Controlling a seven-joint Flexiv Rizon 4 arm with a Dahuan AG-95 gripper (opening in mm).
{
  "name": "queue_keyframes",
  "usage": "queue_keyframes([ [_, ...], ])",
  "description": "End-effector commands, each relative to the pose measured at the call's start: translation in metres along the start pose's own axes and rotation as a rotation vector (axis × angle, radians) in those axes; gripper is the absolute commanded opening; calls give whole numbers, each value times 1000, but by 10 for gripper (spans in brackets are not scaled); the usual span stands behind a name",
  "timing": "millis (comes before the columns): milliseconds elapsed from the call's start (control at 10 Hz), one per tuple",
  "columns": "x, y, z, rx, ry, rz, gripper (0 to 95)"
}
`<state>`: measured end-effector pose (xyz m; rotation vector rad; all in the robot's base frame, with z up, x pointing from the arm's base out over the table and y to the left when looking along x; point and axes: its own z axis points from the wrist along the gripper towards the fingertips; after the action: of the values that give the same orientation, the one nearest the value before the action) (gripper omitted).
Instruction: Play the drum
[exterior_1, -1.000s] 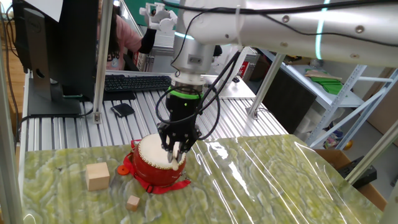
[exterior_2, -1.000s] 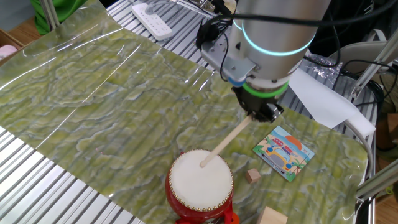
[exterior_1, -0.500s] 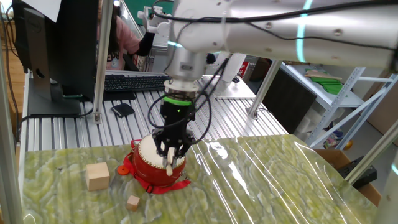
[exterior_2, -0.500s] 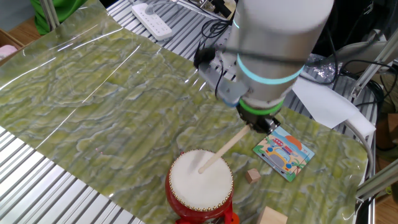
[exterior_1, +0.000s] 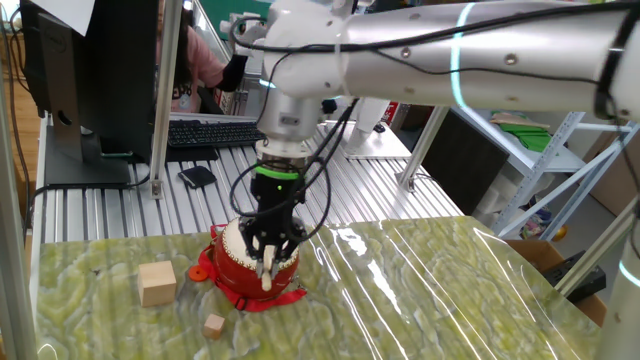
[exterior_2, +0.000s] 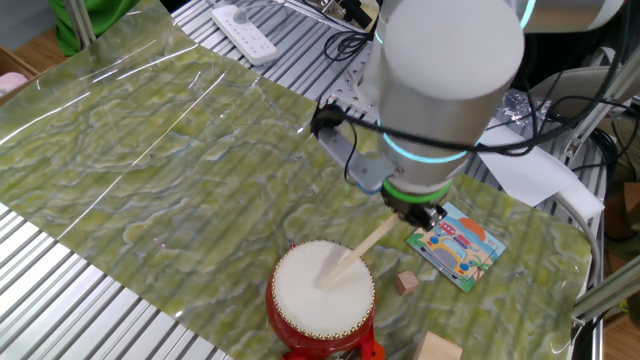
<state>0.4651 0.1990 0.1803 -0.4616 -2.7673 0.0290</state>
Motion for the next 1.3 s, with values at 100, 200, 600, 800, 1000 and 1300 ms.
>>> queue_keyframes([
  [100,4,-4,-16,3,11,11,0],
  [200,6,-5,-20,3,11,14,0],
  [600,8,-7,-25,2,20,18,0],
  [800,7,-6,-21,-2,23,19,0],
  [1000,2,0,-8,-8,21,22,0],
  [1300,-3,4,5,-13,20,22,0],
])
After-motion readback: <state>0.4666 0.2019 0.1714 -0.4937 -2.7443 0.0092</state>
